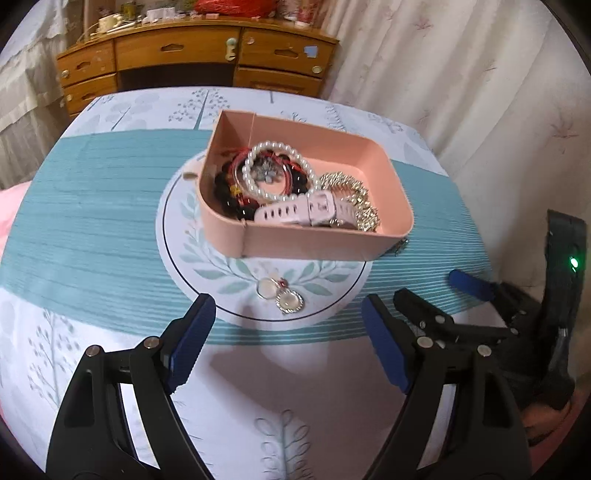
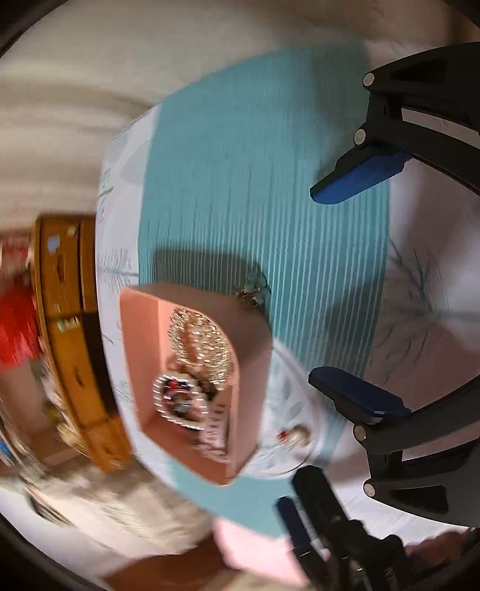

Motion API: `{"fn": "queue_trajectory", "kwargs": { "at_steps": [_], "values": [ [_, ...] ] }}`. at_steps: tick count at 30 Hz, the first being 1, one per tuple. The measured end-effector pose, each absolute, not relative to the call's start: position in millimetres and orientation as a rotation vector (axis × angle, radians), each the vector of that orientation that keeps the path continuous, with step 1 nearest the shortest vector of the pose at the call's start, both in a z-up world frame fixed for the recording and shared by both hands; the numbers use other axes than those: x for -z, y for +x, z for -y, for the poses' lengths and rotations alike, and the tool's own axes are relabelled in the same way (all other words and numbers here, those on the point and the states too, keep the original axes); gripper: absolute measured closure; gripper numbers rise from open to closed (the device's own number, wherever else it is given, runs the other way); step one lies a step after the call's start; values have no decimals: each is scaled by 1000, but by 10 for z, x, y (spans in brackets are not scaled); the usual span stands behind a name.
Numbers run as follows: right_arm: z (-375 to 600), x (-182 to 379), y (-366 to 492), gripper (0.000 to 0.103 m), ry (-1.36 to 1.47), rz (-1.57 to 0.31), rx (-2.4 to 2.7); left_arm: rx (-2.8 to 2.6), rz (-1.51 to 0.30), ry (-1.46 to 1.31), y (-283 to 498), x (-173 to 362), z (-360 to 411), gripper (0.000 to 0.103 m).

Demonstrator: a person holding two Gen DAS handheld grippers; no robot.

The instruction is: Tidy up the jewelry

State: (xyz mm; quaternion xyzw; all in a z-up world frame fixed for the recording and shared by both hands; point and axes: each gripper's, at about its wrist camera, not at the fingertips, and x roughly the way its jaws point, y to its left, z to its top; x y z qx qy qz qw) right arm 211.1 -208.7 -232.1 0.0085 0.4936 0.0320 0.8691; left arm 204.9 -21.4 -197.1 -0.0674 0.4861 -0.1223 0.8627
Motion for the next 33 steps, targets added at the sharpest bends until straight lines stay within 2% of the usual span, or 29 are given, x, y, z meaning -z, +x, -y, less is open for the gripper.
{"fn": "queue_trajectory", "kwargs": {
  "at_steps": [8, 10, 13, 15, 26, 28, 33],
  "values": [
    [2064, 2378, 2235, 12, -238, -972, -213, 101, -1046, -200, 2102, 2157, 423, 49],
    [2071, 2392, 2278, 14, -286, -949, -252, 52, -1053, -210, 2124, 2202, 443, 52],
    [2054, 2415, 2317, 26, -331, -921, -311, 7, -1032, -219, 2129, 2223, 457, 55],
    [2060, 2436, 2357, 30, -344, -910, -347, -13, -1024, -209, 2131, 2238, 488, 57],
    [2010, 2441, 2500, 64, -301, -886, -424, -41, -1007, -174, 2152, 2255, 624, 86],
    [1992, 2441, 2488, 70, -305, -884, -433, -45, -1006, -175, 2132, 2247, 615, 86],
    [2006, 2443, 2489, 76, -300, -893, -443, -35, -1009, -166, 2086, 2239, 651, 86]
  ]
}}
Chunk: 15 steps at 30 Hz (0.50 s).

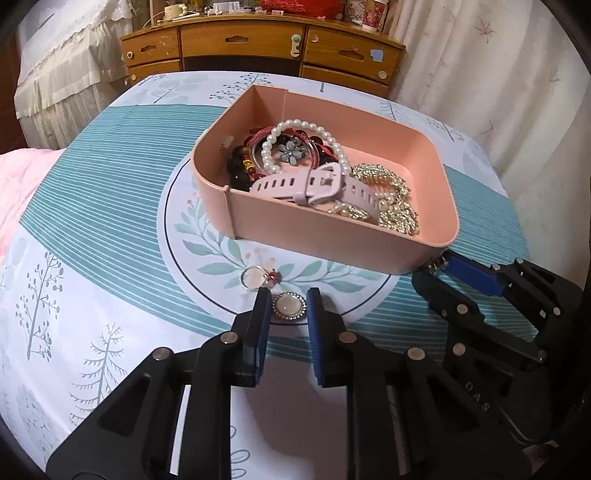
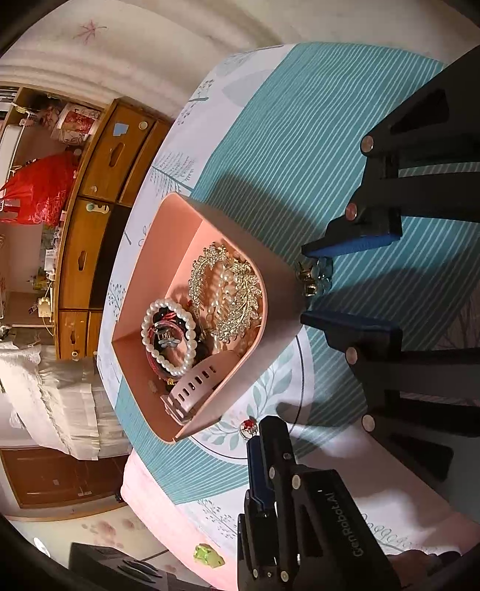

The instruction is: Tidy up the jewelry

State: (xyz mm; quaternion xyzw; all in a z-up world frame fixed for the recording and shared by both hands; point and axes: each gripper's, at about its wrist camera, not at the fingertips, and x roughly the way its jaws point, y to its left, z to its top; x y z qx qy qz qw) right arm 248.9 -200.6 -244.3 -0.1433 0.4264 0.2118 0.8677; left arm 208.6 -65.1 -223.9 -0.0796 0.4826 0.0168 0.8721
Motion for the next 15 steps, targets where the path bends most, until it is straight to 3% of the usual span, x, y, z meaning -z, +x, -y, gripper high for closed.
{"fn": "queue_trajectory", "kwargs": {
  "at_steps": [10, 15],
  "values": [
    [2127, 2419, 2395, 86, -286, -895, -420, 10, -1015, -147, 2021, 2209, 738, 86],
    [2167, 2422, 2385, 86, -266, -897, -438, 23, -1009, -141, 1970, 2187, 753, 86]
  ]
}}
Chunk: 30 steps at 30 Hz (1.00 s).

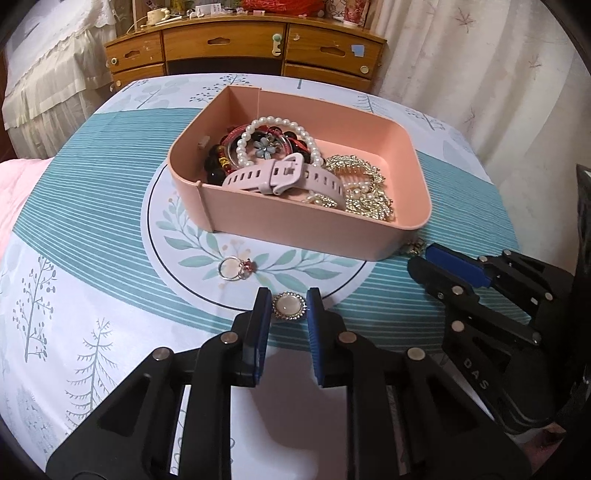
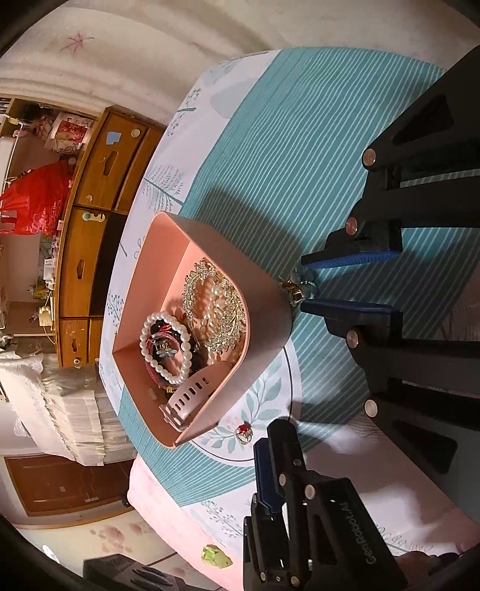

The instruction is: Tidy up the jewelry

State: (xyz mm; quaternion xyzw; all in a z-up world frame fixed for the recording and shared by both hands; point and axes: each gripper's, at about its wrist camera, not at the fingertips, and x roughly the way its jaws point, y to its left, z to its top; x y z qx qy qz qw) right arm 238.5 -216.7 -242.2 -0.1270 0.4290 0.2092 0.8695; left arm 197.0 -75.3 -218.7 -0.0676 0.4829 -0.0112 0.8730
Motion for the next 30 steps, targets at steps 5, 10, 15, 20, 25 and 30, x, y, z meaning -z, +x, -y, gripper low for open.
{"fn": "queue_trajectory", "kwargs": {
  "at_steps": [5, 10, 15, 20, 25, 30],
  "values": [
    [2162, 2420, 2427, 85, -229, -894, -428, 24, -1018, -130, 1935, 2197, 753, 86],
    [2176, 2415, 2474, 77, -199, -896, -425, 32, -1017, -126, 1921, 2200, 754, 86],
    [2125, 2425, 2490, 55, -207, -889, -429, 29, -1007, -118, 1919, 2186, 760, 86],
    [2033, 2437, 2462, 68, -253, -879, -443, 38, -1004, -116, 1888, 2178, 758, 86],
    [1947, 2439, 2421, 83, -292, -873, -474, 48, -993, -115, 1877, 2141, 764, 86],
    [1961, 2424, 2414, 83, -269, -886, -476, 72, -970, -101, 1872, 2042, 778, 86]
  ]
}}
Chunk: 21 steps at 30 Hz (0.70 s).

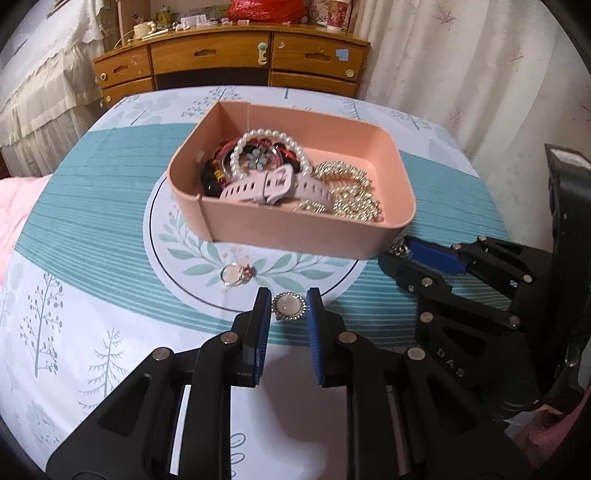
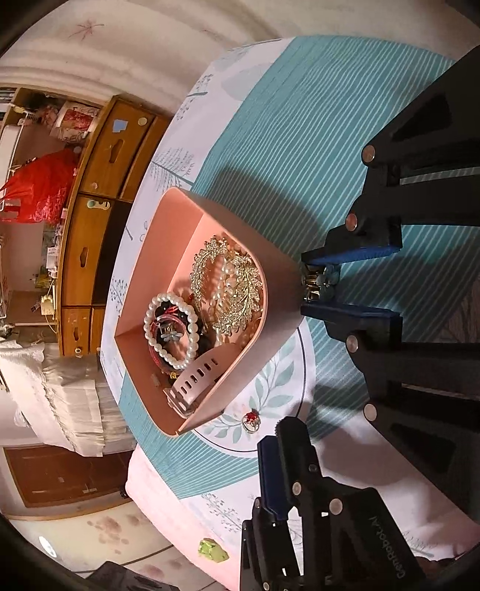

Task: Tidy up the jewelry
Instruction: 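Carry both brooches over pink tray and open both tools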

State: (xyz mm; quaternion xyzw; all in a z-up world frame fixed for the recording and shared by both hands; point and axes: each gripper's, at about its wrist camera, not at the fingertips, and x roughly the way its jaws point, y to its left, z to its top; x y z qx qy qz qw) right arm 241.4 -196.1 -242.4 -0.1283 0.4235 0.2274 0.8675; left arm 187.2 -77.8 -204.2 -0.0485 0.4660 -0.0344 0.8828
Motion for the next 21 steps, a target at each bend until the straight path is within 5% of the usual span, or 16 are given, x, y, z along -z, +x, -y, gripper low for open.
{"fn": "queue_trajectory", "kwargs": {
  "at_steps": [21],
  "values": [
    [2214, 1672, 2390, 83, -21, -842, -433, 282, -778, -59, 2236, 1238, 934, 86]
  ]
}}
